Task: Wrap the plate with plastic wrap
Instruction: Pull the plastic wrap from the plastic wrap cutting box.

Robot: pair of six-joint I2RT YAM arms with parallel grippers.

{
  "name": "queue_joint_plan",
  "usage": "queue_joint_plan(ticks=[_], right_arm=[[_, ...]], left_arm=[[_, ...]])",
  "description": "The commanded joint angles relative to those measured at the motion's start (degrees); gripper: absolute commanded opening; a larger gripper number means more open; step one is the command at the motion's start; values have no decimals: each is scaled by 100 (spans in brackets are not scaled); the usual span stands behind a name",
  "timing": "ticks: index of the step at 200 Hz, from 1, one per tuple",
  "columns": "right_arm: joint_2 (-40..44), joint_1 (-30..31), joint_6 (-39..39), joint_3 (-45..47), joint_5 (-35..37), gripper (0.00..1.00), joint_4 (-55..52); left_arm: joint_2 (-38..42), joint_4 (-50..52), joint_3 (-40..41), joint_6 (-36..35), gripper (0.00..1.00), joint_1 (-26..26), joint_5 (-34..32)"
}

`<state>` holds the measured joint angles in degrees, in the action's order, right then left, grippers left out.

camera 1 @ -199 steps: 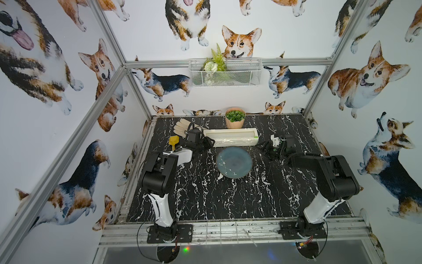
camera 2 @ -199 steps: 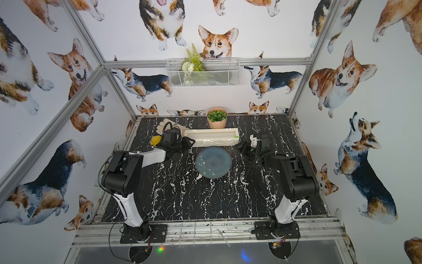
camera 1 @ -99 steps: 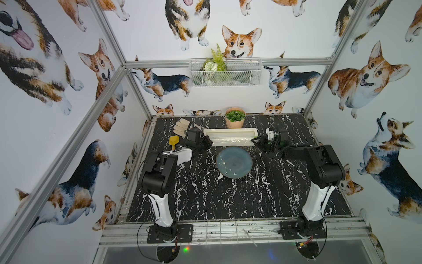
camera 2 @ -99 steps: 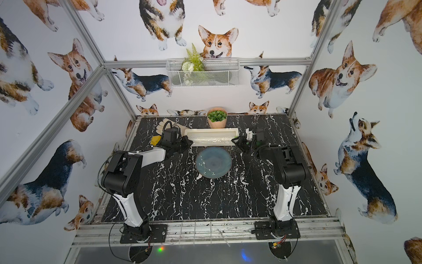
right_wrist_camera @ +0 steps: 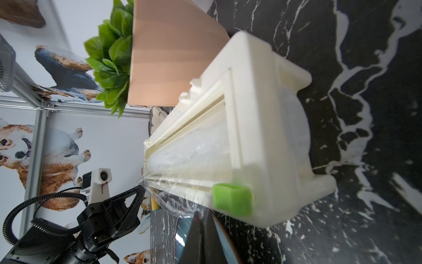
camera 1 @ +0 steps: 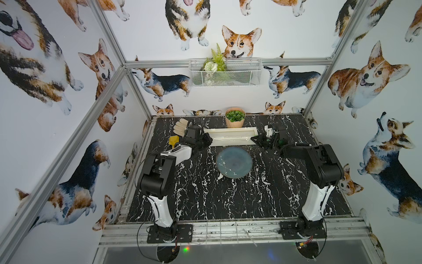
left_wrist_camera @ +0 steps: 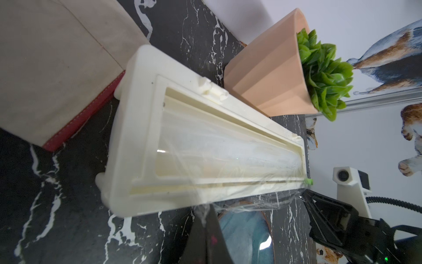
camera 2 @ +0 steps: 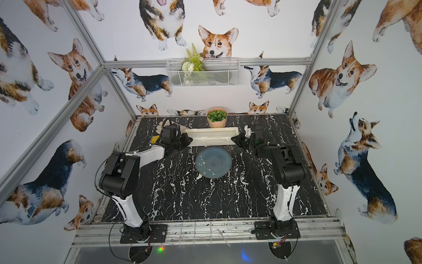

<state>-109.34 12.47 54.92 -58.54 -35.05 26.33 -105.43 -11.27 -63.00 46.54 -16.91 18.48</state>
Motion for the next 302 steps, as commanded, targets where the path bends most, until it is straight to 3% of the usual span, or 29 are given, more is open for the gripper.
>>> queue_joint_plan(ticks=[1,29,64,142,302], right_arm=[[142,10,393,-185,-159,0,51],[329,10,464,-452,-139,0,-475],[457,1,-14,-1066,84,0,-1671],[408,-122,-630,-2601,244,0,-3464],[-349,-212,-1012,-5248,-162,0,-5160]], left_arm=[[98,138,-169,113,0,-3,6],[130,571,-534,116,0,5,0],[-207,1610,-1412,138,0,38,-32],[-416,2374,-2652,172,0,187,10],[786,3234,-3194,-320,0,363,-427]])
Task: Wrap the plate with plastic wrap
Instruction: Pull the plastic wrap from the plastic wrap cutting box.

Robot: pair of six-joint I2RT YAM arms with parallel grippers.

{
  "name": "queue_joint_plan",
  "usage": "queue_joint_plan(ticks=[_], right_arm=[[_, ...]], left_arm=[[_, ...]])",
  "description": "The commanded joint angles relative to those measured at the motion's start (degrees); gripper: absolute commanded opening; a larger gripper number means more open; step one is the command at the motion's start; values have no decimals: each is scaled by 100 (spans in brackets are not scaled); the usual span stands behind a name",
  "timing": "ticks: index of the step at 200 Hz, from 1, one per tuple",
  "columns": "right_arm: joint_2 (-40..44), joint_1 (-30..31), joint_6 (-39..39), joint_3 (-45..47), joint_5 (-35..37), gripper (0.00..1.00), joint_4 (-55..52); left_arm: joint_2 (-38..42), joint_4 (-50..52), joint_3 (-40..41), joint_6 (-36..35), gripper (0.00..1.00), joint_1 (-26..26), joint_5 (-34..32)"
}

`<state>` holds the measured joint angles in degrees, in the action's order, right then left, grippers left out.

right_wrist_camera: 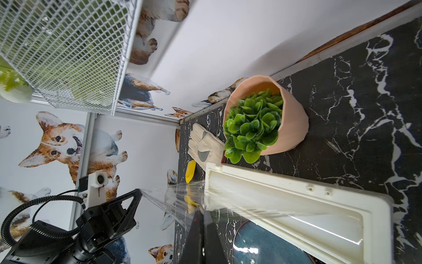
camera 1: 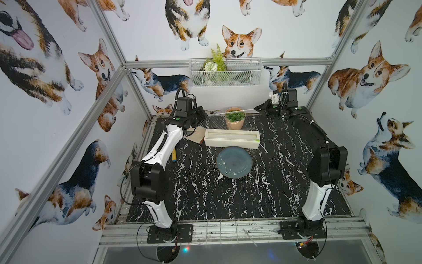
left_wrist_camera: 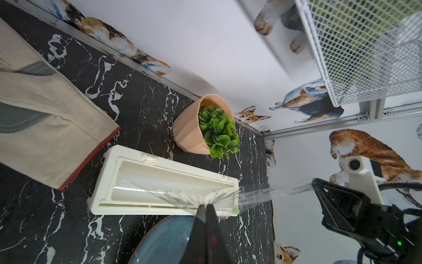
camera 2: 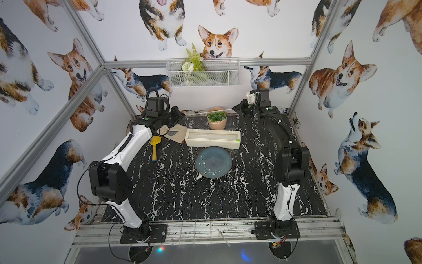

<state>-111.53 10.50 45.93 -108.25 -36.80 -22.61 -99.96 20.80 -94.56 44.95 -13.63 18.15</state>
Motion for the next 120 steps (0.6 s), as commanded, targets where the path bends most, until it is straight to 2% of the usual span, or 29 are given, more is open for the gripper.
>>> queue_joint_plan(ticks=[1,20,81,120], right_arm=[[-136,-19,-112,-290,9,0,-282],[-61,43,-75,-264,3,0,-411],[1200,382,-40,1025,480,0,-349],[1210,358,-260,522,661,0,-894]], left_arm=[[244,29,-37,-161,0,31,-397],[358,79,17,-254,0,35,-336],[451,507,-9,-675,0,35,-67],[438,540,-287,-628,0,35,-18]])
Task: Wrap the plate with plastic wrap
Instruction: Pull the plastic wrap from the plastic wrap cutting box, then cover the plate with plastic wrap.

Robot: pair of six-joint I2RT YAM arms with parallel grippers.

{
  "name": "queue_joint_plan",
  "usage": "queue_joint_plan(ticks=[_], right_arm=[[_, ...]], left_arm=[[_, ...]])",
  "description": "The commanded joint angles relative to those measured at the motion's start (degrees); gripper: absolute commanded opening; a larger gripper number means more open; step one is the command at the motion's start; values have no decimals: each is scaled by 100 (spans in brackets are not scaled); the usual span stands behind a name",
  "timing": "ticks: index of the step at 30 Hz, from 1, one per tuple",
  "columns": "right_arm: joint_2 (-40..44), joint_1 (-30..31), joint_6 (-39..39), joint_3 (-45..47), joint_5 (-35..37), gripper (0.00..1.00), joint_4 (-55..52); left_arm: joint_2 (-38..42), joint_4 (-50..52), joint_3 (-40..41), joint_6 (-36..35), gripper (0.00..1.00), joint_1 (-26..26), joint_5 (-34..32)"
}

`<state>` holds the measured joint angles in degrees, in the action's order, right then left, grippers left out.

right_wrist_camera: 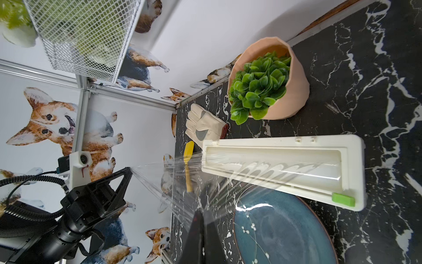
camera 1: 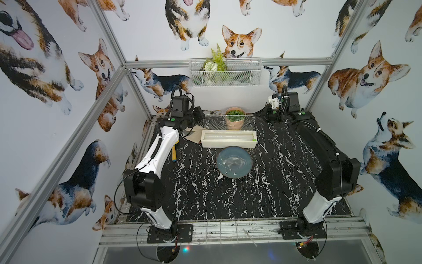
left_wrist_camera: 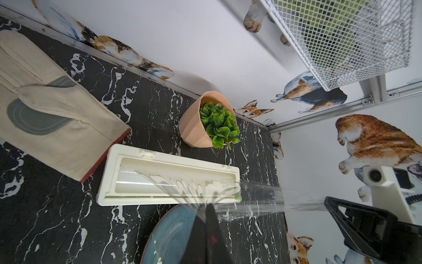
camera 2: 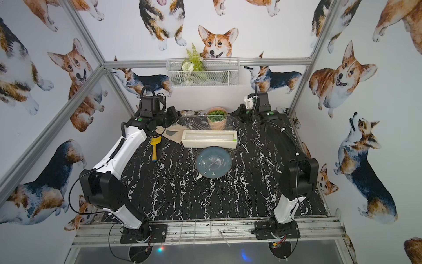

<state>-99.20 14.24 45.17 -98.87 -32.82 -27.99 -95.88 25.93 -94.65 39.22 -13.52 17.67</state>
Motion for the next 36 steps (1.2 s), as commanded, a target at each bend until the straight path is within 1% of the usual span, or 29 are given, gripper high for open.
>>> queue_joint_plan(ticks=[1,4,8,12,14,17,22,25,31,34,36], right_arm=[[-26,-21,-188,-432,261,0,-374],[-29,-27,-189,-560,259,0,-549],[214,-23,-41,-294,253,0,-383],[345,-23,-43,-253,255,0,-453],[439,-18,-11,-189,231,0,-443],[576,-1,20,-70,217,0,-427],[919,79,46,412,188,0,-379],[1210,176,68,922,197,0,-298],[2033,528,201,2623,344,0,124],[2431,688,189,3351,501,0,123],[2640,737,137,3666,564,0,54]], left_arm=[[23,31,-293,-55,0,20,32],[-18,163,-524,-55,0,20,119],[43,215,-563,-149,0,23,124],[43,280,-581,-171,0,24,130],[222,281,-563,-152,0,25,184],[292,307,-517,-120,0,25,252],[602,273,-199,-141,0,24,298],[893,237,257,-125,0,20,391],[1910,-106,2056,-55,0,-10,325],[2301,-129,2639,-20,0,-30,287],[2554,-147,3029,12,0,-61,316]])
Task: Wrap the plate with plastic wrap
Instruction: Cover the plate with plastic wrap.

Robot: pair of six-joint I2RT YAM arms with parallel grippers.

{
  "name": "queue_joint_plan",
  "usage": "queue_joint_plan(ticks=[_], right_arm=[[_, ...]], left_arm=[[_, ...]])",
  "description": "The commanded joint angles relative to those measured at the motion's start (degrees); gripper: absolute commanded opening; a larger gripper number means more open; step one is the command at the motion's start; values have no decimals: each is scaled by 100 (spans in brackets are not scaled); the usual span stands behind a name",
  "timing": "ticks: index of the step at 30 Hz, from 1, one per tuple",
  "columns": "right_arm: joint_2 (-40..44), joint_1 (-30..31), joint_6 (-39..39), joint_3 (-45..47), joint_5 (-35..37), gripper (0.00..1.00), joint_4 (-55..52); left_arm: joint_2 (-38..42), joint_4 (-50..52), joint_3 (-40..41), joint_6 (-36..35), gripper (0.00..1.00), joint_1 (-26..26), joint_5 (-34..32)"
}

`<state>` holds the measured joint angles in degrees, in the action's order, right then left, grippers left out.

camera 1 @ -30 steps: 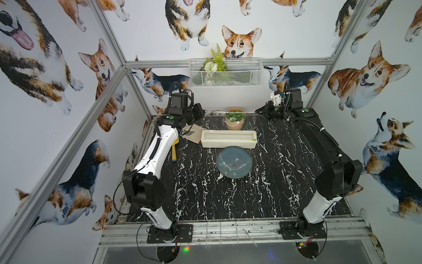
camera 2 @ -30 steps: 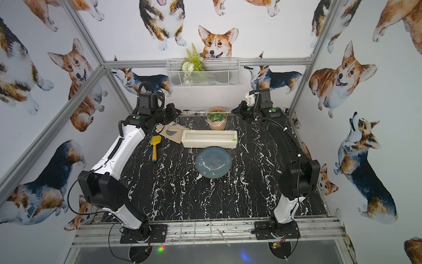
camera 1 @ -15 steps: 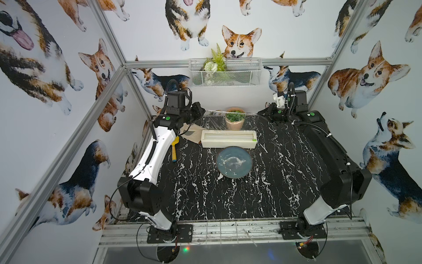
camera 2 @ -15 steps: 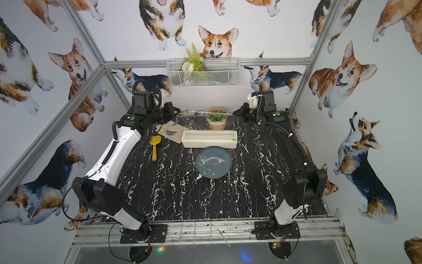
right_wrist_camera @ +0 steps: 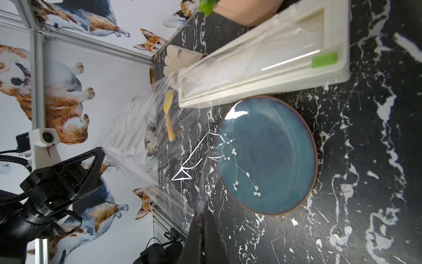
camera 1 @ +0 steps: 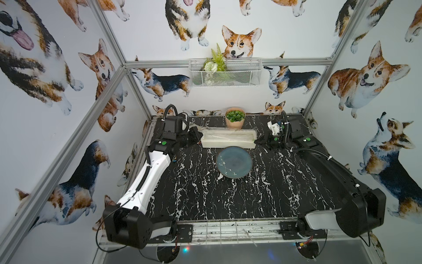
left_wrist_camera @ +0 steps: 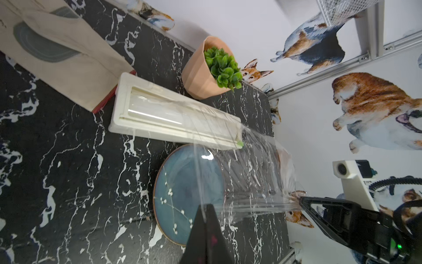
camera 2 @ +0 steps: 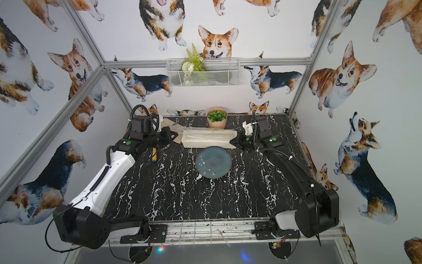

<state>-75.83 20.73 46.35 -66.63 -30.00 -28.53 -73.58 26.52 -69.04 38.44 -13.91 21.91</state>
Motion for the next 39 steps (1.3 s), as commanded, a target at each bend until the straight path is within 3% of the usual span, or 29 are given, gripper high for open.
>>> queue_joint_plan(ticks=[1,13,24,31,39], right_arm=[[374,97,-9,574,307,0,67],[1436,546,367,2645,424,0,249],[1781,679,366,3492,818,0,37],[1362,682,301,3704,1015,0,351],[690,681,99,3675,1393,0,489]], left_arm=[[428,-238,631,102,0,-45,-85],[1461,-396,2670,552,0,-441,-138],[2189,-226,3856,980,0,-1168,-791],[1815,-617,4250,1043,0,-1278,-906],[863,-1093,4240,966,0,-1350,-970]])
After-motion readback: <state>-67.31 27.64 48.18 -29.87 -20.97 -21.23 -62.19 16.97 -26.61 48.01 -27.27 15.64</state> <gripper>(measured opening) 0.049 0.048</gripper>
